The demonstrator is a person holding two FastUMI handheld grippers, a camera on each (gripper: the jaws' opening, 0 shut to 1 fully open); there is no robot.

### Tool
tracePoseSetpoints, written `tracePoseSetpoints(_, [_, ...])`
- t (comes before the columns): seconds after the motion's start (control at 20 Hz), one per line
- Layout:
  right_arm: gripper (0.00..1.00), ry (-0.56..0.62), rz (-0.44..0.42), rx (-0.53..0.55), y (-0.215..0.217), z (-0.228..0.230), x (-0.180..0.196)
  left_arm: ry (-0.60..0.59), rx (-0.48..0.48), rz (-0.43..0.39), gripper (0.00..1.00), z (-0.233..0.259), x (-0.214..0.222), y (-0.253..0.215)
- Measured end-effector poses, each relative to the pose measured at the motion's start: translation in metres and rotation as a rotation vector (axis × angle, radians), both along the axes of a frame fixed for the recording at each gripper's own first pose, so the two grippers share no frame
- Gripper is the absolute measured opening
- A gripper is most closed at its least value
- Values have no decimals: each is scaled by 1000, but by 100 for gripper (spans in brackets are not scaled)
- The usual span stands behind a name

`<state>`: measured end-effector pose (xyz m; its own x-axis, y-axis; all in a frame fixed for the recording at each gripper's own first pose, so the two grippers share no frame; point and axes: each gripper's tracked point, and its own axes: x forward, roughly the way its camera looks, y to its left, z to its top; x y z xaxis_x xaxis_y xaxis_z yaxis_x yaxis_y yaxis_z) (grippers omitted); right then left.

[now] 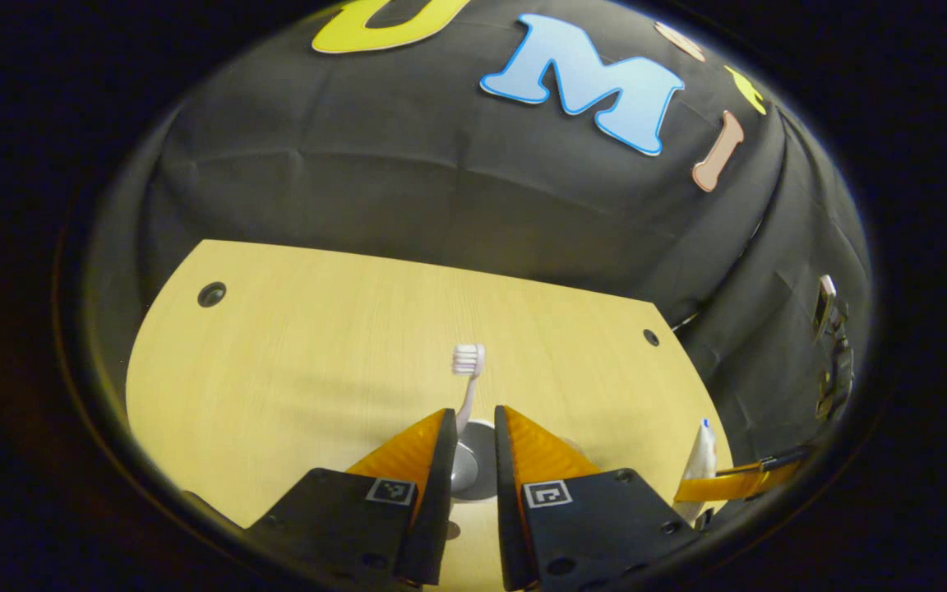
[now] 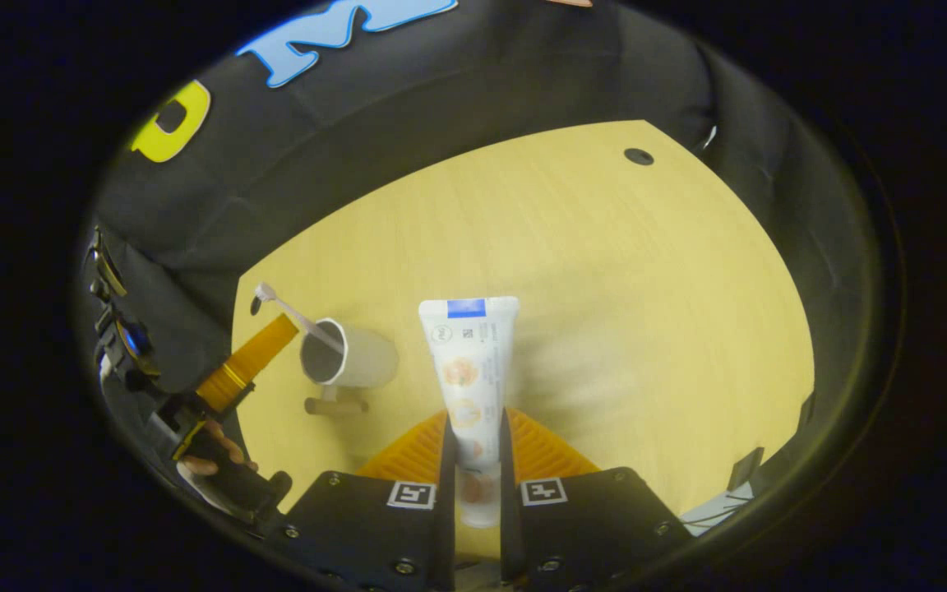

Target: Put the toothbrush and toothpaste on the desktop into the cup, then pick up the cup and place it on the coaster on the desktop.

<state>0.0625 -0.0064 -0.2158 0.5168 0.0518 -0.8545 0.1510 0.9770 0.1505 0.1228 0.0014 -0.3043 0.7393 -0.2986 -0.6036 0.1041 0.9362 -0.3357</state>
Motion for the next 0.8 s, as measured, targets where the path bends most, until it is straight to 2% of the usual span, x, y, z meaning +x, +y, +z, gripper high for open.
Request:
tracePoseSetpoints(0.1, [23,-16,20,7,10,7,9,-3,-1,8,34,4,-6,5])
tracePoseSetpoints(0.15, [23,-30,25,13,17,10,17,-5,-3,13,31,7,-10,8])
tracePoseSetpoints(0.2, [22,-46,27,24,22,16,24,-5,-4,18,34,8,-13,13])
tracePoseSetpoints(0.45, [22,-126,40,65,53,37,65,-1,1,43,34,12,-30,37])
tracePoseSetpoints(0.5, [22,-138,43,76,63,38,72,1,6,51,37,12,-33,42])
tracePoseSetpoints(0.55, [22,-147,47,86,70,40,79,2,7,55,34,12,-36,48])
tracePoseSetpoints(0.65, [22,-165,47,104,84,41,91,6,8,65,34,12,-42,56])
tracePoseSetpoints(0.7, [22,-176,43,113,89,39,99,9,9,68,37,11,-45,60])
tracePoseSetpoints(0.75, [23,-189,37,123,95,39,106,14,12,71,34,9,-47,64])
tracePoseSetpoints(0.8, [22,-200,31,132,100,38,111,18,14,73,37,9,-50,68])
